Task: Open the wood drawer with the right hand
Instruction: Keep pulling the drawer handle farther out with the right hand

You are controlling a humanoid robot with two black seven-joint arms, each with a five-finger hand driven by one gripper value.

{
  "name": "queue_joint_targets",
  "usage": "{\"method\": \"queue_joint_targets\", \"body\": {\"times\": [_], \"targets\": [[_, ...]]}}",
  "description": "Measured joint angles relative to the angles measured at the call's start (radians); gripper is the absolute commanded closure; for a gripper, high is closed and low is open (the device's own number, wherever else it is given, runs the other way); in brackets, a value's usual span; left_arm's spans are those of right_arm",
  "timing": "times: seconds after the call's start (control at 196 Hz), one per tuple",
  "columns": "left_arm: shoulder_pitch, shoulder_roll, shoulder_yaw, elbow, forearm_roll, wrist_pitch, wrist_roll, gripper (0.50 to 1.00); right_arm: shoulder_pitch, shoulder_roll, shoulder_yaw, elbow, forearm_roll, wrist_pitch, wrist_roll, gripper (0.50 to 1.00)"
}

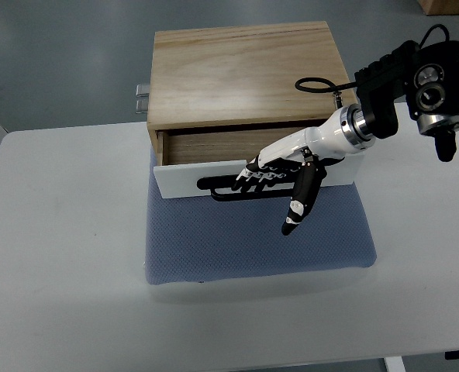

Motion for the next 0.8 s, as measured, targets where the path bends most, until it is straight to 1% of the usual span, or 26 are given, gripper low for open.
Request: {"method": "queue_joint_targets", "body": {"times": [0.357,0.801], "targets": [[0.000,0.000,0.000,0.000,0.000,0.000,0.000,0.500,-0.007,-0.003,0.001,0.003,0.000,0.018,0.000,0.556],[0.000,0.000,0.000,0.000,0.000,0.000,0.000,0.500,0.004,-0.014,0.000,0.023,0.001,0.081,0.000,0.556]]}}
